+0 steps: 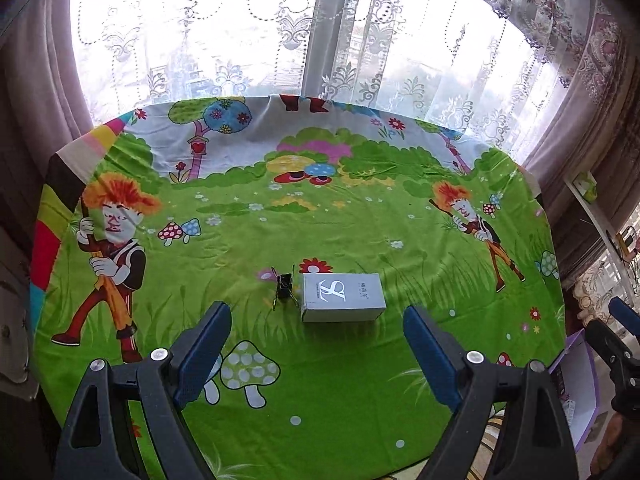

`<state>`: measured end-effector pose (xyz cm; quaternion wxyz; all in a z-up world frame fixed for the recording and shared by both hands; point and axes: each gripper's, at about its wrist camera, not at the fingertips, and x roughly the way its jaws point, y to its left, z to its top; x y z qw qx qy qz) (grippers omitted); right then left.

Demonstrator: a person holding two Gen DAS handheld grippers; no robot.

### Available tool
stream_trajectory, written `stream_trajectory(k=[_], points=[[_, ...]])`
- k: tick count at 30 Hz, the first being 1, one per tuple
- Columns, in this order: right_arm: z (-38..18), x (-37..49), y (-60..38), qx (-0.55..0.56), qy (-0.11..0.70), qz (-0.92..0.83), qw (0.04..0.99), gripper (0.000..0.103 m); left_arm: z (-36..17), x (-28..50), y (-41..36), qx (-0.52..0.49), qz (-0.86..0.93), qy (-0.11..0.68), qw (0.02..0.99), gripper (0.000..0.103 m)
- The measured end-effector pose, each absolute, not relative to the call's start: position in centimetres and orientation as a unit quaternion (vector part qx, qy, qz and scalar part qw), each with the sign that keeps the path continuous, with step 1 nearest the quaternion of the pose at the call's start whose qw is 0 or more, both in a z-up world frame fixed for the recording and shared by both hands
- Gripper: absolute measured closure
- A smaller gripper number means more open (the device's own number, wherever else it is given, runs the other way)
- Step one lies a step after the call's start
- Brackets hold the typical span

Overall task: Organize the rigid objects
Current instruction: 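Return both tools to the white printed box and black binder clip, then grasp the black binder clip with the left tool while the right tool grasps the white printed box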

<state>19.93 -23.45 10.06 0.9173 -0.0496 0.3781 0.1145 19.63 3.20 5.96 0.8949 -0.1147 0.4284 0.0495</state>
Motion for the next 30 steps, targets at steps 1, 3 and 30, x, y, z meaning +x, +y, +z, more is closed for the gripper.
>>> stream_trajectory(k=[1,3,30], points=[[10.0,20.3,-22.5,-0.051,0.380,0.120,0.916,0.007,5.9,19.9,3.8,-0.122,0.052,0.429,0.894,0.014],[9.7,21.1,-20.7,-0.053,0.384,0.128,0.913,0.007,5.6,20.5,4.8,-0.132,0.060,0.430,0.891,0.014],[-0.5,28.5,-5.1,-0.063,0.486,0.168,0.856,0.007,-0.8,24.3,12.7,-0.218,0.120,0.443,0.861,0.025]])
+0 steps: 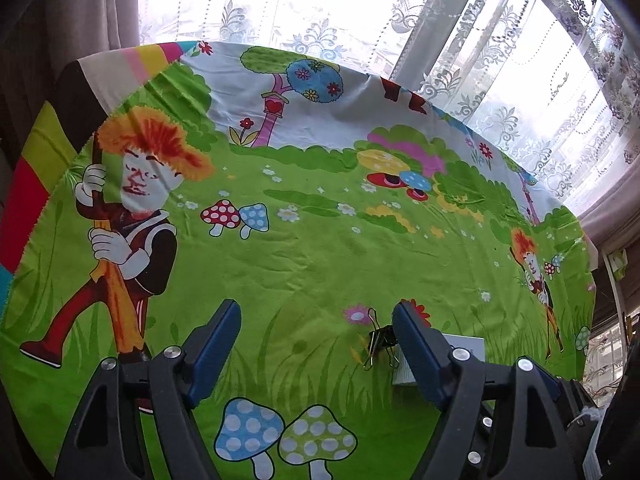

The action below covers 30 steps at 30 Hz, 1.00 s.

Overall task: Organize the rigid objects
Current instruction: 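Grasp the black binder clip with the left tool while the right tool grasps the white printed box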

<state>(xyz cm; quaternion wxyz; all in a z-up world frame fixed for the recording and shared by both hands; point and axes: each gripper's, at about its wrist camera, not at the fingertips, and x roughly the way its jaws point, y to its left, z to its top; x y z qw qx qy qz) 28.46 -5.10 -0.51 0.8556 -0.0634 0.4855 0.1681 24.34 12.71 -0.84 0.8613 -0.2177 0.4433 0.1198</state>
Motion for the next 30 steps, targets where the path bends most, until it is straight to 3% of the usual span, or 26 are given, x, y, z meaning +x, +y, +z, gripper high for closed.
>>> stream_trajectory(k=[9,21,30], points=[[-1.8,29.3,-3.8,-0.069,0.491,0.170,0.852,0.007,-1.8,24.9,12.9,-0.223,0.119,0.448,0.858,0.026],[-2.7,30.4,-4.7,-0.075,0.486,0.152,0.857,0.007,-3.1,25.6,12.2,-0.230,0.098,0.463,0.851,0.042],[-2.7,29.8,-3.6,-0.069,0.490,0.177,0.851,0.007,-3.4,25.3,12.7,-0.239,0.109,0.461,0.847,0.043]])
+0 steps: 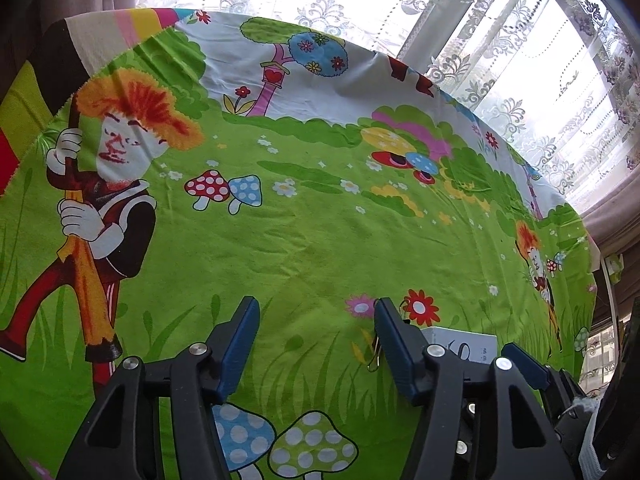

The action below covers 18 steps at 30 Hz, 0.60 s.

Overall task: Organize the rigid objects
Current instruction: 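Grasp the black binder clip with the left tool while the right tool grasps the white printed box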

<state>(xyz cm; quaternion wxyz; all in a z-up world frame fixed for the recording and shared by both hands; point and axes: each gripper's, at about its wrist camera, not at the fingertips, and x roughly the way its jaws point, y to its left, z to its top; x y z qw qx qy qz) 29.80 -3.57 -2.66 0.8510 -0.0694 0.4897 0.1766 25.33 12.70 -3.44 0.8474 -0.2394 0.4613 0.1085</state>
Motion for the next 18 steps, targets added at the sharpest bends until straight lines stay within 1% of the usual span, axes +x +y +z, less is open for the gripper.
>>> stream_trajectory(k=[9,17,18], points=[[-4.0,30.8,-5.0,-0.098,0.496,0.138,0.851,0.007,-3.9,25.7,11.8,-0.232,0.097,0.473,0.845,0.043],[-4.9,31.9,-7.8,-0.125,0.492,0.106,0.855,0.007,-4.9,26.9,8.6,-0.196,0.069,0.489,0.847,0.043],[-4.9,32.1,-8.1,-0.125,0.490,0.107,0.856,0.007,-4.9,27.0,8.3,-0.193,0.065,0.489,0.848,0.044]])
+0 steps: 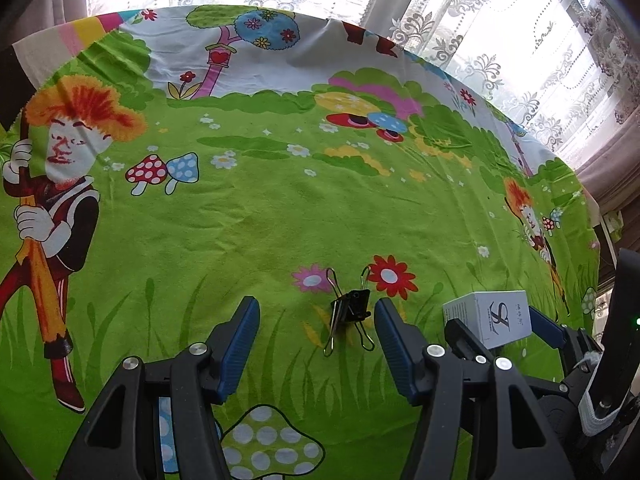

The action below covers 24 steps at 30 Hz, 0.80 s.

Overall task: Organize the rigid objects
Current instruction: 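Grasp the black binder clip with the left tool while the right tool grasps the white printed box, then carry the clip and printed box over the purple box and open both tools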

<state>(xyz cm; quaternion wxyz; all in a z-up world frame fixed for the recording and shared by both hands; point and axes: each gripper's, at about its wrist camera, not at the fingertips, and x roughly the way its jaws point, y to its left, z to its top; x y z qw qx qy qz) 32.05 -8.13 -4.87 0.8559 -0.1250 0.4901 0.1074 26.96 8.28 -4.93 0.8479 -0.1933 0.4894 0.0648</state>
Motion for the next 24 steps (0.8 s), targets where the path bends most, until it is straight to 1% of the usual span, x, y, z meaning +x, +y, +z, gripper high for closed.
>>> stream_trajectory(k=[1,3,5,6,8,10,17,24], points=[[-4.9,32.2,-8.4,-0.127,0.488,0.108,0.857,0.007,-5.0,27.0,8.0,-0.190,0.060,0.489,0.849,0.049],[-4.9,32.4,-8.9,-0.130,0.483,0.110,0.859,0.007,-5.1,27.2,7.3,-0.179,0.051,0.492,0.851,0.056],[-5.0,32.6,-9.3,-0.134,0.479,0.109,0.860,0.011,-5.4,27.5,6.7,-0.167,0.045,0.495,0.851,0.062],[-5.2,32.7,-9.4,-0.133,0.480,0.111,0.860,0.013,-5.7,27.6,6.5,-0.162,0.045,0.498,0.851,0.067],[-5.2,32.8,-9.8,-0.127,0.478,0.119,0.861,0.013,-5.9,27.8,6.1,-0.144,0.048,0.496,0.855,0.072],[-5.2,32.8,-9.9,-0.126,0.476,0.121,0.862,0.013,-6.0,28.0,5.7,-0.128,0.049,0.496,0.857,0.082],[-4.9,32.0,-10.3,-0.125,0.476,0.133,0.860,0.014,-5.7,27.6,5.3,-0.116,0.046,0.497,0.859,0.082],[-3.1,30.3,-11.2,-0.120,0.468,0.134,0.865,0.014,-4.3,26.2,4.4,-0.121,0.038,0.489,0.863,0.082]])
